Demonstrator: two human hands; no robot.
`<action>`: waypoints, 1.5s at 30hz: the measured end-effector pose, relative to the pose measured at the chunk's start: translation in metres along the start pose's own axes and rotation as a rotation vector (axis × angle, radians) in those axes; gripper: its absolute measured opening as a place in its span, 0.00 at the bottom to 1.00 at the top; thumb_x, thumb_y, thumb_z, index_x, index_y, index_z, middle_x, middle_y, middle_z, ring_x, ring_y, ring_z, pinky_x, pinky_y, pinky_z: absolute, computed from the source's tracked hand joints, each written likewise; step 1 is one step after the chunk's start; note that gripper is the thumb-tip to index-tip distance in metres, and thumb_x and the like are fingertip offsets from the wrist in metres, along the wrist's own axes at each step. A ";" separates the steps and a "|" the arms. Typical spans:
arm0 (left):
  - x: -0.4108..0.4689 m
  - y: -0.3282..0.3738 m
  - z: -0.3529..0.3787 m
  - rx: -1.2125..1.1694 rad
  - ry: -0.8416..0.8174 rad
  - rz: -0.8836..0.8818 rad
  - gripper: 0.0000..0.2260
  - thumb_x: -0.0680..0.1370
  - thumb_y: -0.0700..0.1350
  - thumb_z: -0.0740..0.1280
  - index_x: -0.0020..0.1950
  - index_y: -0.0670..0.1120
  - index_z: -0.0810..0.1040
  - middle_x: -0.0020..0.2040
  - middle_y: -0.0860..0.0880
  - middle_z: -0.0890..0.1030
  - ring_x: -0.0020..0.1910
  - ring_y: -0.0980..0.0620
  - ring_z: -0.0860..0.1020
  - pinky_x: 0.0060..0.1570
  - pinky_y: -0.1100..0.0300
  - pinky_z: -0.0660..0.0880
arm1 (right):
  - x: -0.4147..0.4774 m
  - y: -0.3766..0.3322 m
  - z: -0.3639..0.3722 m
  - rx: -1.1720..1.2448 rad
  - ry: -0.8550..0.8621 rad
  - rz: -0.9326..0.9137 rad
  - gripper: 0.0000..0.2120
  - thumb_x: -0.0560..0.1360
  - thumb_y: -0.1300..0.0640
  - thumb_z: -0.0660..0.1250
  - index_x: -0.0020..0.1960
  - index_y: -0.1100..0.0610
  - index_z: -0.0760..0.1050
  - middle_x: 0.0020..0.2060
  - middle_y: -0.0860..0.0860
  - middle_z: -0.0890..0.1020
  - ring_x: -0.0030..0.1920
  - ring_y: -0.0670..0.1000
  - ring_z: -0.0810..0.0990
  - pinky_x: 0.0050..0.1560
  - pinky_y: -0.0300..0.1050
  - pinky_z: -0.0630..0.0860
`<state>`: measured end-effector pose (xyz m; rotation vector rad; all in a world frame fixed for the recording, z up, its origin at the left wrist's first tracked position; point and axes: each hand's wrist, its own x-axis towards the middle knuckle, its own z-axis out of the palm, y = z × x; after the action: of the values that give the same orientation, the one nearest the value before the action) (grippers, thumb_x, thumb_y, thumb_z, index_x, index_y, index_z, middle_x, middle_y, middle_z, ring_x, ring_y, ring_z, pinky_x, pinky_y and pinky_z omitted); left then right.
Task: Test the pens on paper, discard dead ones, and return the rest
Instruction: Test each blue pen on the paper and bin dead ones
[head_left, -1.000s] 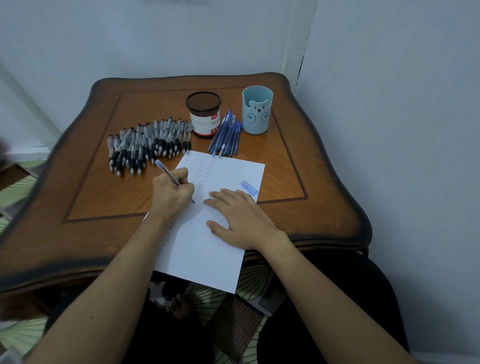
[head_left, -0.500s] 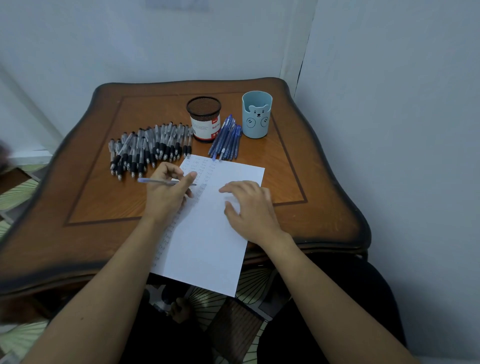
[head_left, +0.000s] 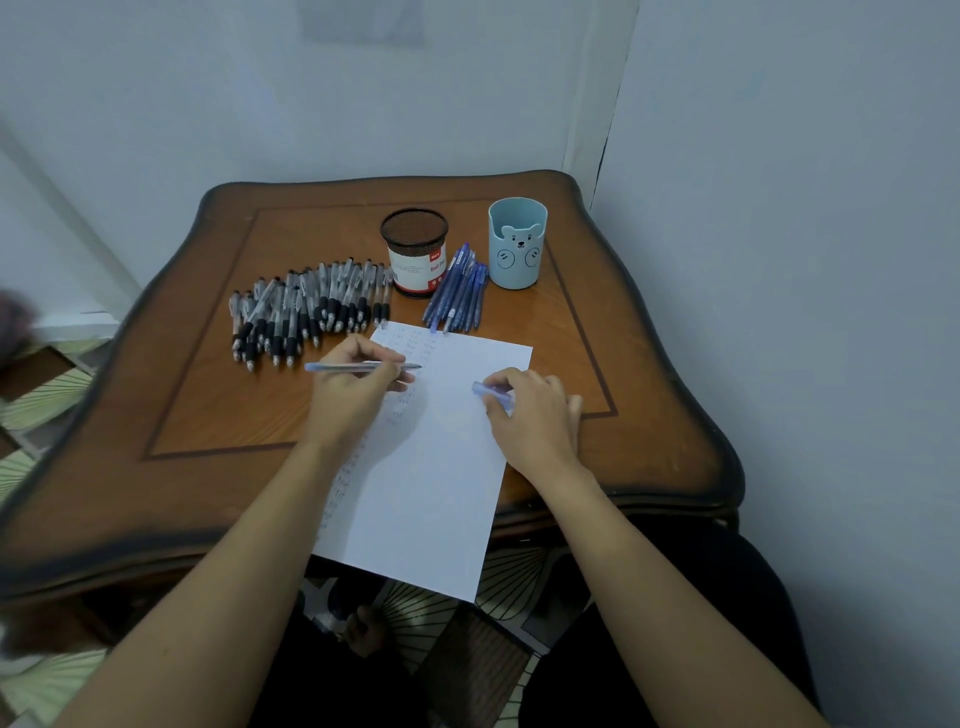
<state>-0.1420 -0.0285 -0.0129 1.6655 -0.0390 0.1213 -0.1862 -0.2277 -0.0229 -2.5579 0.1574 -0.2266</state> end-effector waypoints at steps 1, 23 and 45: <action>-0.003 0.003 0.004 -0.025 -0.026 0.017 0.05 0.79 0.32 0.65 0.45 0.38 0.77 0.42 0.44 0.83 0.42 0.43 0.84 0.43 0.53 0.81 | -0.001 -0.002 0.001 0.079 -0.007 0.007 0.08 0.81 0.49 0.64 0.59 0.45 0.77 0.57 0.42 0.80 0.60 0.47 0.72 0.56 0.47 0.58; -0.022 0.020 0.028 -0.071 -0.222 -0.052 0.06 0.77 0.39 0.73 0.48 0.39 0.78 0.37 0.45 0.80 0.36 0.50 0.78 0.37 0.57 0.76 | -0.019 -0.015 -0.014 0.583 -0.020 -0.059 0.09 0.79 0.56 0.70 0.58 0.53 0.82 0.52 0.44 0.83 0.51 0.39 0.78 0.47 0.25 0.72; 0.025 0.014 0.055 -0.235 0.082 -0.277 0.15 0.83 0.40 0.57 0.44 0.41 0.80 0.49 0.39 0.83 0.41 0.47 0.84 0.48 0.55 0.82 | 0.034 0.034 -0.016 0.081 -0.103 -0.103 0.17 0.81 0.51 0.63 0.69 0.47 0.73 0.70 0.46 0.73 0.72 0.48 0.67 0.75 0.53 0.61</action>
<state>-0.1152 -0.0830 -0.0019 1.4149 0.2308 -0.0247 -0.1578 -0.2697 -0.0235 -2.4931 -0.0221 -0.1364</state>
